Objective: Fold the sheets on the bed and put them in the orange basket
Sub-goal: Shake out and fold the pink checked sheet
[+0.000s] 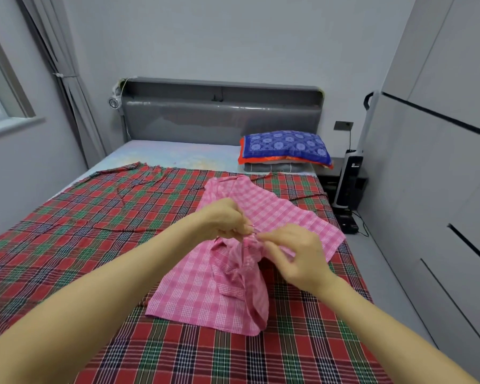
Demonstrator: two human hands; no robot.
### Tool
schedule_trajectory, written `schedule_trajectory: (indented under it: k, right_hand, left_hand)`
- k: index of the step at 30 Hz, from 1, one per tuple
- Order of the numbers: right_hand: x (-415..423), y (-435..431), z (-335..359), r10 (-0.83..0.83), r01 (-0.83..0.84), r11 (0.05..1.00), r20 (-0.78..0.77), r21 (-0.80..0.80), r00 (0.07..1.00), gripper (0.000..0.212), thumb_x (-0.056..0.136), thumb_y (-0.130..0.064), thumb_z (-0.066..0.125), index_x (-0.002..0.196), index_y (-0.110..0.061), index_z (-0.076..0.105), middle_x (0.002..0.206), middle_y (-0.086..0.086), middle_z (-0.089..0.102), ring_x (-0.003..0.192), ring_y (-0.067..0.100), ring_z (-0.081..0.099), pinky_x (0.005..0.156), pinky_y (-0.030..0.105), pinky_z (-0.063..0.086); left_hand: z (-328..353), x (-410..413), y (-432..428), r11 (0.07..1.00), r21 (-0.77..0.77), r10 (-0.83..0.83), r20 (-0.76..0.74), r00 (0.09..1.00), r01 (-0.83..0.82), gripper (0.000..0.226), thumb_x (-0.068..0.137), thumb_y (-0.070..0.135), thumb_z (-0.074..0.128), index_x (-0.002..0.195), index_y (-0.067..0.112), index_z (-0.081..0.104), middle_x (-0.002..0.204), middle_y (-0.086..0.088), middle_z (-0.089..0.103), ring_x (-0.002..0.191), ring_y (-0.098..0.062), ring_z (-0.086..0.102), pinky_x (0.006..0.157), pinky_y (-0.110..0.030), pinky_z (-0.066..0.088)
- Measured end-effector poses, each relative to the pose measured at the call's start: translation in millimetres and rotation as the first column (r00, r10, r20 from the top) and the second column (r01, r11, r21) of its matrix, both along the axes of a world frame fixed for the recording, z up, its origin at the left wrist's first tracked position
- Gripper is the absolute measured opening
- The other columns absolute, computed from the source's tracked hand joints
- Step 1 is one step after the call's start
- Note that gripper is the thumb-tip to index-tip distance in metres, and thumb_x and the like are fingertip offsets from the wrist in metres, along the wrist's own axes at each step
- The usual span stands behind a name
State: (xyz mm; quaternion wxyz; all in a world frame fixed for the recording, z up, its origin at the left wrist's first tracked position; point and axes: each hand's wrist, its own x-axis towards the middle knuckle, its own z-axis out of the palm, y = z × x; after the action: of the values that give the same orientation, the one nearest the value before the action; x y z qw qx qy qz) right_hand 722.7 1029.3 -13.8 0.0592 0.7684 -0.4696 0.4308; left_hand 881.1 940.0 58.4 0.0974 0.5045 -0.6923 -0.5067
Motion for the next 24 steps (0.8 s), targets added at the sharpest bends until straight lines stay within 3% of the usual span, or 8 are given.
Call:
schedule_trajectory:
  k: [4,6,9,12,14,17,20,24]
  right_hand:
    - [-0.4,-10.5,25.2,-0.059,-0.047,0.870,0.198,0.491,0.978,0.057,0.083,-0.033,0.070,0.135,-0.021,0.049,0.119,-0.018,0.054,0.112,-0.005,0.046,0.092,0.002,0.031]
    - [1.2,-20.6,33.0,0.049,-0.216,0.785,0.290,0.580,0.956,0.043,0.083,-0.023,0.071,0.124,-0.023,0.057,0.120,-0.016,0.059,0.112,-0.003,0.051,0.098,0.016,0.040]
    - [3.9,-31.6,59.5,0.058,-0.280,0.821,0.415,0.498,0.908,0.014,0.081,-0.015,0.072,0.094,-0.011,0.069,0.093,0.008,0.070,0.086,0.024,0.064,0.084,0.044,0.050]
    - [6.4,-50.1,109.7,0.033,-0.171,0.927,0.382,0.333,0.924,0.023,0.077,-0.016,0.076,0.076,0.002,0.062,0.067,0.012,0.057,0.061,0.018,0.047,0.061,0.036,0.041]
    - [11.2,-62.5,157.1,0.045,-0.116,0.975,0.340,0.192,0.939,0.030,0.078,-0.018,0.076,0.069,0.004,0.056,0.062,0.017,0.052,0.059,0.015,0.041,0.055,0.038,0.036]
    - [16.8,-76.8,223.3,0.136,-0.162,0.985,0.327,0.052,0.935,0.023,0.080,-0.017,0.073,0.066,-0.007,0.057,0.059,0.007,0.052,0.058,0.012,0.042,0.055,0.036,0.037]
    - [23.6,-88.5,283.5,0.243,-0.248,0.968,0.315,-0.025,0.917,0.020,0.078,-0.018,0.071,0.066,-0.013,0.057,0.061,0.001,0.051,0.061,0.011,0.044,0.059,0.032,0.036]
    - [28.7,-89.5,342.2,0.391,-0.378,0.917,0.469,-0.126,0.792,0.018,0.084,-0.002,0.066,0.071,-0.010,0.057,0.064,0.000,0.056,0.063,0.010,0.052,0.061,0.026,0.045]
  left_hand:
    - [13.4,-3.6,10.1,0.963,-0.232,-0.128,0.063,0.990,0.139,0.010,0.087,0.001,0.061,0.090,-0.006,0.067,0.066,-0.005,0.062,0.044,0.000,0.055,0.042,-0.009,0.039]
    - [26.8,-4.1,17.4,0.911,-0.359,-0.187,0.076,0.979,0.202,0.007,0.087,0.003,0.062,0.089,-0.001,0.067,0.073,-0.006,0.067,0.057,-0.006,0.063,0.050,-0.011,0.048]
    - [55.9,0.4,18.4,0.818,-0.544,-0.178,0.069,0.982,0.187,0.005,0.082,0.012,0.070,0.085,0.010,0.066,0.075,-0.004,0.070,0.066,-0.014,0.067,0.064,-0.023,0.055]
    - [88.0,6.5,4.9,0.760,-0.641,0.008,-0.162,0.987,-0.111,0.020,0.073,0.025,0.079,0.076,0.015,0.062,0.066,0.000,0.068,0.057,-0.007,0.064,0.053,-0.019,0.047]
    - [111.7,8.8,-4.2,0.712,-0.596,0.106,-0.430,0.897,-0.370,0.027,0.071,0.032,0.081,0.077,0.016,0.061,0.067,0.002,0.068,0.058,-0.003,0.064,0.049,-0.013,0.042]
    - [146.2,10.9,-11.5,0.726,-0.493,0.003,-0.696,0.718,-0.480,0.023,0.079,0.029,0.074,0.081,0.012,0.059,0.066,0.005,0.067,0.057,-0.004,0.059,0.052,-0.017,0.042]
    - [187.3,17.9,-16.6,0.737,-0.474,-0.119,-0.793,0.598,-0.482,0.014,0.085,0.020,0.067,0.080,0.011,0.057,0.062,0.006,0.068,0.053,-0.003,0.059,0.053,-0.018,0.045]
    - [216.8,29.6,-16.7,0.629,-0.609,-0.257,-0.750,0.610,-0.483,0.010,0.084,0.011,0.067,0.083,0.006,0.058,0.064,0.003,0.068,0.055,-0.005,0.059,0.051,-0.016,0.045]
